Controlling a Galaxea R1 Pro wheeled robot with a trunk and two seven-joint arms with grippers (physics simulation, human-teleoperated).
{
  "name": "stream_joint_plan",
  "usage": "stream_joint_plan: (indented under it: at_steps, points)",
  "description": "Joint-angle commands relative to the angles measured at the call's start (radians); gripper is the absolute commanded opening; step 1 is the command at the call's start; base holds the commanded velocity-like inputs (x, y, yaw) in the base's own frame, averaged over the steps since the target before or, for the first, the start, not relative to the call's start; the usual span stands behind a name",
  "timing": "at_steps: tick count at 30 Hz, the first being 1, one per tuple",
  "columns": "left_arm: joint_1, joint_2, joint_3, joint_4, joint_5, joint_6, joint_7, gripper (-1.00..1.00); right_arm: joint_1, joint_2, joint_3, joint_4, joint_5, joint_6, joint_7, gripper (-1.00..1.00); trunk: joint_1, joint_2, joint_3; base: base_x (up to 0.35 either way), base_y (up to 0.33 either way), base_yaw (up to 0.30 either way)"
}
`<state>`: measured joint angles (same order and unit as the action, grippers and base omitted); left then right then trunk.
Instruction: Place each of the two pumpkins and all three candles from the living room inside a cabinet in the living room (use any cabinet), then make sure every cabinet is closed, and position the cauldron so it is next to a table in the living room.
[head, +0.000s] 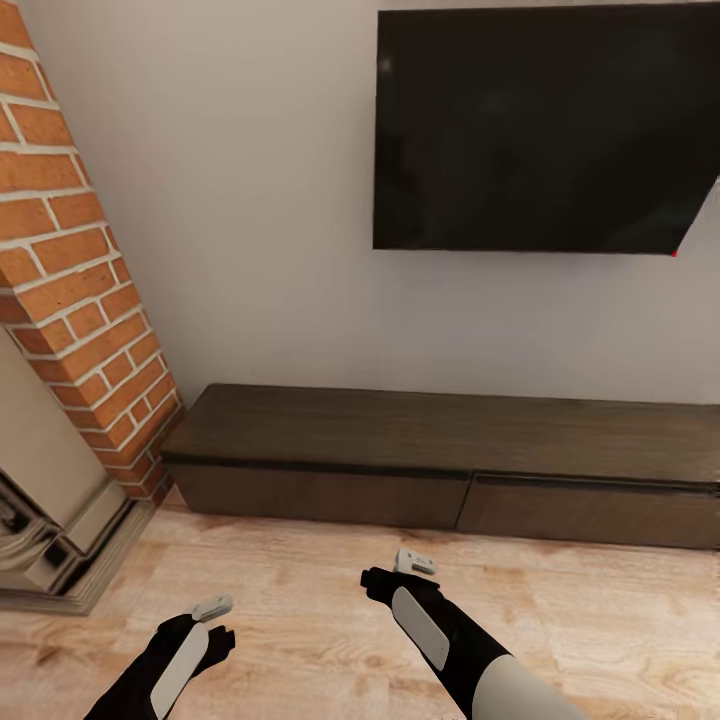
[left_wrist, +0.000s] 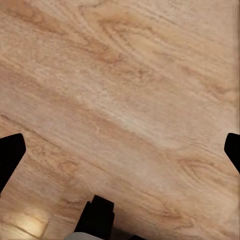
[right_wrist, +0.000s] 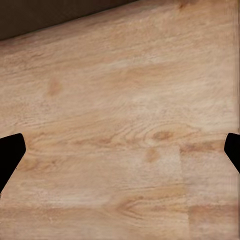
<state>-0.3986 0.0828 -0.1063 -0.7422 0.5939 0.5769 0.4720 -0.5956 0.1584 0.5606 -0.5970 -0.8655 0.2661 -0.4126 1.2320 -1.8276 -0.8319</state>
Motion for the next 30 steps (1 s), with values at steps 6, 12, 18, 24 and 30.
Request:
stream_joint_plan:
  at_steps: [6,12,18,24,30]
  points:
    - [0.000,0.002,-0.006,-0.002,0.010,0.001,0.010,1.00,-0.001,0.000,0.005,-0.001,-0.006,0.002,-0.008,1.00,0.000,0.000,0.002,0.062,0.130,-0.258]
    - [0.000,0.002,-0.006,-0.002,0.010,0.001,0.010,1.00,-0.001,0.000,0.005,-0.001,-0.006,0.002,-0.008,1.00,0.000,0.000,0.002,0.007,0.111,-0.224]
    - [0.000,0.002,-0.007,-0.002,0.010,0.001,0.010,1.00,-0.001,0.000,0.005,-0.001,-0.006,0.001,-0.008,1.00,0.000,0.000,0.002,0.001,0.081,-0.125]
    - [0.001,0.002,-0.006,-0.002,0.010,0.001,0.010,1.00,-0.001,0.000,0.005,-0.001,-0.008,0.002,-0.008,1.00,0.000,0.000,0.002,0.000,0.017,-0.016]
    - [0.000,0.001,-0.006,-0.002,0.011,0.001,0.010,1.00,-0.001,0.000,0.006,-0.001,-0.016,0.000,-0.007,1.00,0.000,0.000,0.002,0.000,0.101,-0.001]
